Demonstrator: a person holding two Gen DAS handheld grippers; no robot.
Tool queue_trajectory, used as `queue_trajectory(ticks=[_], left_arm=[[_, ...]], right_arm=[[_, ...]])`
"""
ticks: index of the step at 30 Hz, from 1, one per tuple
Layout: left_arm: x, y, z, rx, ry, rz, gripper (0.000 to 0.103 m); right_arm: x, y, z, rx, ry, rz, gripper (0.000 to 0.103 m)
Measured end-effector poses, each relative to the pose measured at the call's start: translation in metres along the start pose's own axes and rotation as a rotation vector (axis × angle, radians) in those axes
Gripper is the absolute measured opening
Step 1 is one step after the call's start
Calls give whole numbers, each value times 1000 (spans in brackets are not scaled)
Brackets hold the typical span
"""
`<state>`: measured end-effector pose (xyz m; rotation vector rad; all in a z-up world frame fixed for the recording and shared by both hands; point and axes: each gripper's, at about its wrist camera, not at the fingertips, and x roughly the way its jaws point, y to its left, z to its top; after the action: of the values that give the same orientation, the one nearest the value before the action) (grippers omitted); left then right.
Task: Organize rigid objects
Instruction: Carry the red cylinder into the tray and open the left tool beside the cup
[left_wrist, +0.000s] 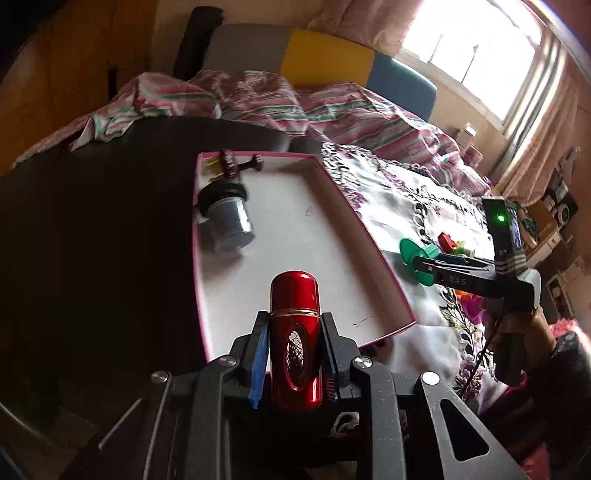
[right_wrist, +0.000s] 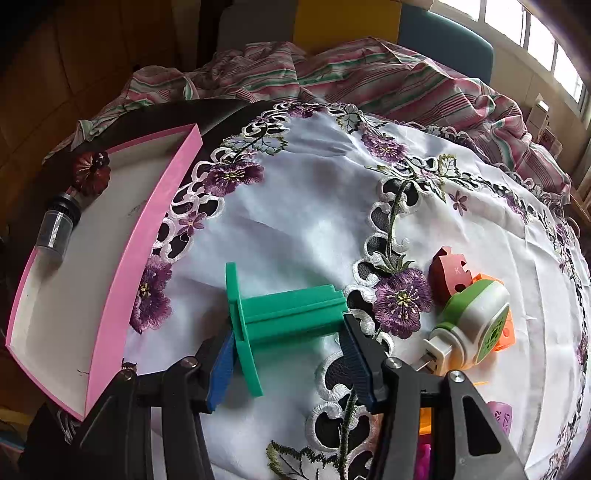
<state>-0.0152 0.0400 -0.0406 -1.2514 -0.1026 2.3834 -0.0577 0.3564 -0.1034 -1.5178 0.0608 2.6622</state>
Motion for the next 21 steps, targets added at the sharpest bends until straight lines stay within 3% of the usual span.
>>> queue_trajectory(ticks=[7,15,21], left_arm=[[4,16,6,-53,15,-27,26],[37,17,32,-32,60,30,26],[63,24,38,-29,100,114,26]], right_arm=[[0,0,0,-4,1,2,54],[1,2,1,-7,2,1,54],[1,5,1,-16,3,4,54]])
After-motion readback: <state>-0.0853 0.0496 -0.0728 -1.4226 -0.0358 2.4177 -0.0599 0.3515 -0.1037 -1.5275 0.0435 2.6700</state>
